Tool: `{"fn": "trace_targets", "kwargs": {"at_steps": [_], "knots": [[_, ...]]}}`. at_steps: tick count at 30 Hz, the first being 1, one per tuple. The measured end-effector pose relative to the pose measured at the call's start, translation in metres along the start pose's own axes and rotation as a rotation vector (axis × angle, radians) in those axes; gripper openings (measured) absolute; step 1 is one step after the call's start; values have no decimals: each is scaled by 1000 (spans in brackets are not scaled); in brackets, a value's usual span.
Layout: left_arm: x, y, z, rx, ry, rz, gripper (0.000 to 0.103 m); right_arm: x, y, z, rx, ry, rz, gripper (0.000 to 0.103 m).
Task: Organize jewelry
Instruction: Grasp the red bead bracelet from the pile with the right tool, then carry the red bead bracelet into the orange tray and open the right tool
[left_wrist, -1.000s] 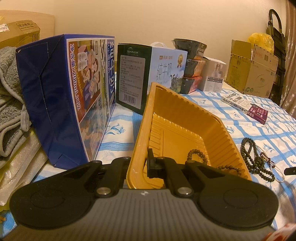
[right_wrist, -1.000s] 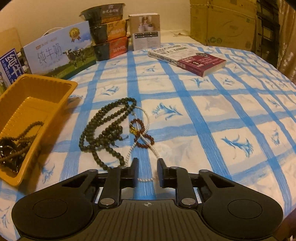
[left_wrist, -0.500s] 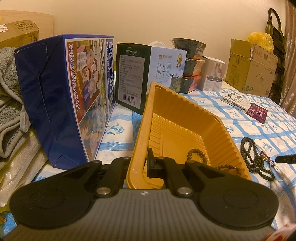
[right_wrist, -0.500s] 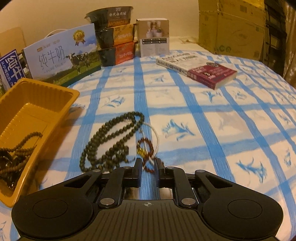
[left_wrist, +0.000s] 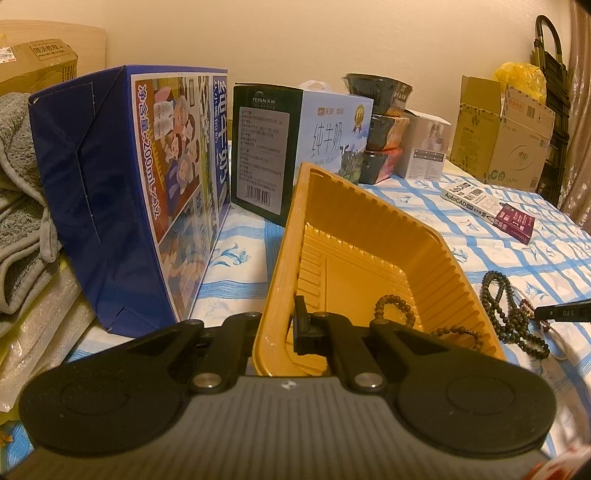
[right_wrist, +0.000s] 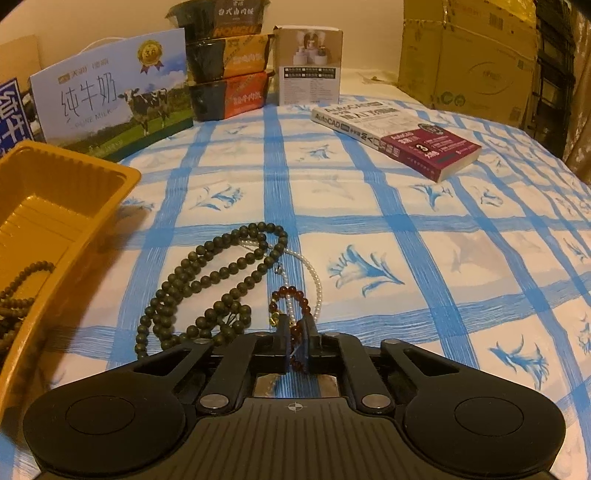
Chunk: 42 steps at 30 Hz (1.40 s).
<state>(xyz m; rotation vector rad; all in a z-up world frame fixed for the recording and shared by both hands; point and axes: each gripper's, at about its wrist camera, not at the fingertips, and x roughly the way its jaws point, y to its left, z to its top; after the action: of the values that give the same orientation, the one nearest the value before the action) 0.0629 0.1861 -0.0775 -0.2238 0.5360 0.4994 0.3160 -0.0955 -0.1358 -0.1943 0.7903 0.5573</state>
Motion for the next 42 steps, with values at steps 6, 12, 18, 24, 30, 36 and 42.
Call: {"fn": "trace_targets", "kwargs": {"at_steps": [6,12,18,24,30,36,42], "knots": [[1,0,-2,-1,0,-1,5,-8,0,-2,-19,-15,9,4],[1,0,-2,-5,0,-3,5,-48,1,-5,16,-69,75,4],[0,0,-1,-6,-3,-3,5,-89,-6,2,82,-122,118,4],[-2,-1,0,-6,-7,-5,5,-124,-19,15,146,-175,160,4],[-2,-1,0,-9,-6,-5,5,-148,-16,24,152,-199,189,4],[-3,-1,2,-11,-6,-10,5,-158,11,30,110,-200,259,4],[-4,-1,2,-12,-11,-15,5,-156,55,36,56,-179,390,4]]}}
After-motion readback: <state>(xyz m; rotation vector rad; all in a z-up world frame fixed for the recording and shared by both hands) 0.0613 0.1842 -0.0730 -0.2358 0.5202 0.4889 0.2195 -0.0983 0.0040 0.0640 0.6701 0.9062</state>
